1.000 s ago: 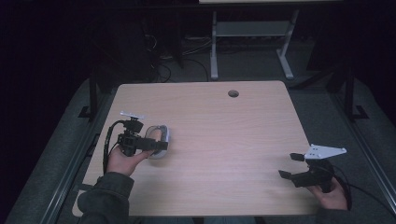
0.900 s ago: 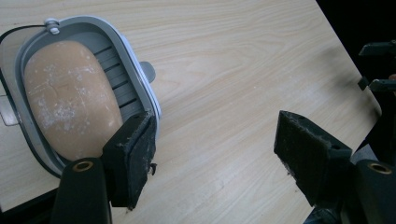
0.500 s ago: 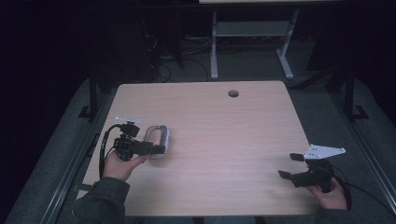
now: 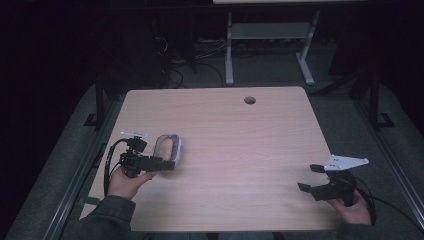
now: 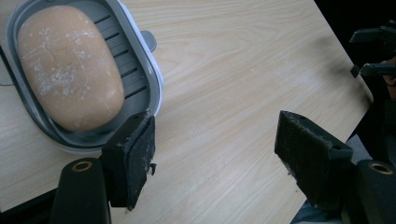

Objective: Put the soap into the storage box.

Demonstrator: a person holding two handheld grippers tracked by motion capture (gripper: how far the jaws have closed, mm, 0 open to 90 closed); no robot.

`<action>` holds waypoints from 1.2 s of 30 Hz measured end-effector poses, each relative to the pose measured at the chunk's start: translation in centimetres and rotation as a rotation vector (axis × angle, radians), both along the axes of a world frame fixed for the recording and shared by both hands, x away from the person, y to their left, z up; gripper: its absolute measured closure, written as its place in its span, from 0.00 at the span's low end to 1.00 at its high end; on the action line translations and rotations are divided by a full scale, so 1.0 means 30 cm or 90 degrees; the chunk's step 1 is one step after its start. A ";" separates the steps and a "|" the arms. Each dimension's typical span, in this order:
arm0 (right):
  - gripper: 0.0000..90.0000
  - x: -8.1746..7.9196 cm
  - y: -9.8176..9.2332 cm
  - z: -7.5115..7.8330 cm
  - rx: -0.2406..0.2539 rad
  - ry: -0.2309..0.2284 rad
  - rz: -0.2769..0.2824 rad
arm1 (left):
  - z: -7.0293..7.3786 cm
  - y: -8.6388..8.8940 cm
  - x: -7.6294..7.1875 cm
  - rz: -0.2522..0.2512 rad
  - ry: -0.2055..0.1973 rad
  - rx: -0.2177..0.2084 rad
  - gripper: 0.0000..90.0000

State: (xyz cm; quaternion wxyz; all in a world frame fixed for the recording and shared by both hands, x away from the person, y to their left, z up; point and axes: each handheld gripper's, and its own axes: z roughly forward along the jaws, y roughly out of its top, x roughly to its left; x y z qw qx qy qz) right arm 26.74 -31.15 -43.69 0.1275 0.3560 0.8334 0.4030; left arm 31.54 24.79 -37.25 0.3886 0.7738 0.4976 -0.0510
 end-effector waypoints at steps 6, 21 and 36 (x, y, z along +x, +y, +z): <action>0.18 0.001 0.003 -0.001 -0.001 0.002 0.000 | -0.021 0.008 -0.007 -0.004 0.001 -0.005 0.31; 0.18 0.003 0.007 -0.004 -0.005 0.004 0.000 | -0.063 0.030 -0.031 -0.013 -0.005 -0.011 0.31; 0.18 0.004 0.011 -0.006 -0.011 0.005 0.000 | -0.107 0.048 -0.058 -0.018 0.000 -0.019 0.30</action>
